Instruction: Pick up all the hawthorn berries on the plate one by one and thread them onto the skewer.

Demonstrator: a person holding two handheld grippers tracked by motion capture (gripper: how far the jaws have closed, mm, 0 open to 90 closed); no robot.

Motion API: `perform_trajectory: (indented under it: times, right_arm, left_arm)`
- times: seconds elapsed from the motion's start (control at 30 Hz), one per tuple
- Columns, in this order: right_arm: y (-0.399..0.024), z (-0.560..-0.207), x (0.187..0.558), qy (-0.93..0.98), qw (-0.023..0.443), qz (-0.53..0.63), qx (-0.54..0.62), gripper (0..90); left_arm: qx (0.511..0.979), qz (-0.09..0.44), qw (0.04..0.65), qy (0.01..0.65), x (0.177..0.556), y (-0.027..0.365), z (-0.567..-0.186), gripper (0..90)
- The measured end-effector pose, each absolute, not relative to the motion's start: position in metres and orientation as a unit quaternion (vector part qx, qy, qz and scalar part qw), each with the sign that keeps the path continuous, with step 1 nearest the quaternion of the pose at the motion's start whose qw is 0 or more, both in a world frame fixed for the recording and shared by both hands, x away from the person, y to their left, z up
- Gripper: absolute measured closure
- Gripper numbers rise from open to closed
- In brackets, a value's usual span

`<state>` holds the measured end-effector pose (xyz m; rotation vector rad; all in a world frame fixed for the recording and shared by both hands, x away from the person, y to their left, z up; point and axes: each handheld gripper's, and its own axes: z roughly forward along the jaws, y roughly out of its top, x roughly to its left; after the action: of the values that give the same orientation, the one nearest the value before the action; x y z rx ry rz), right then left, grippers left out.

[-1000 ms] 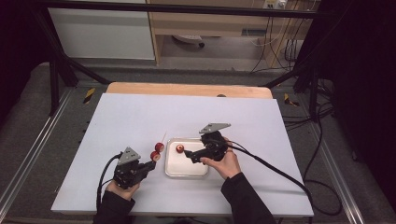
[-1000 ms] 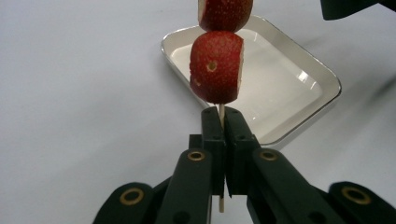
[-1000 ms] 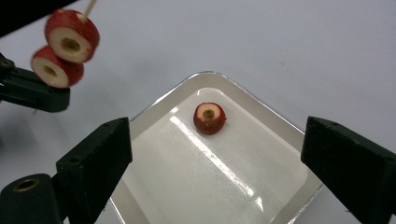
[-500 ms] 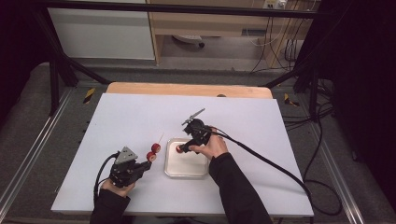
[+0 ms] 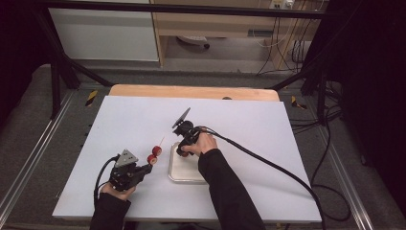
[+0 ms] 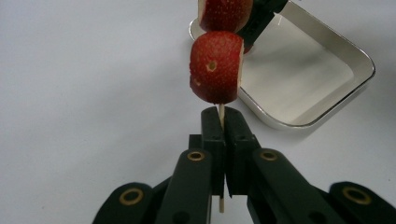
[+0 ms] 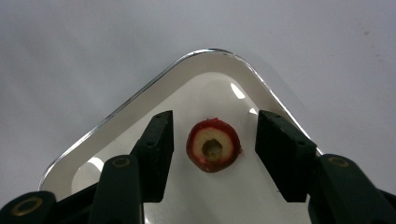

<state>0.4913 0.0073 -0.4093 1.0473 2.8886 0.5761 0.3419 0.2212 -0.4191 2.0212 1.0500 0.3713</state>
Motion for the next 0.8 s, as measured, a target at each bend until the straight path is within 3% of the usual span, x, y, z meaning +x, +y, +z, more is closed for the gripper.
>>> perform_trajectory:
  times: [0.37, 0.8]
  right_arm:
    - [0.0106, -0.4114, 0.4958, 0.922, -0.002, 0.157, 0.354, 59.9]
    - [0.0068, -0.4063, 0.4948, 0.905, -0.033, 0.153, 0.397, 61.3]
  left_arm:
    - [0.804, 0.146, 0.405, 0.411, 0.3412, 0.2193, -0.4188, 88.0]
    - [0.805, 0.146, 0.409, 0.404, 0.3388, 0.2174, -0.4162, 88.0]
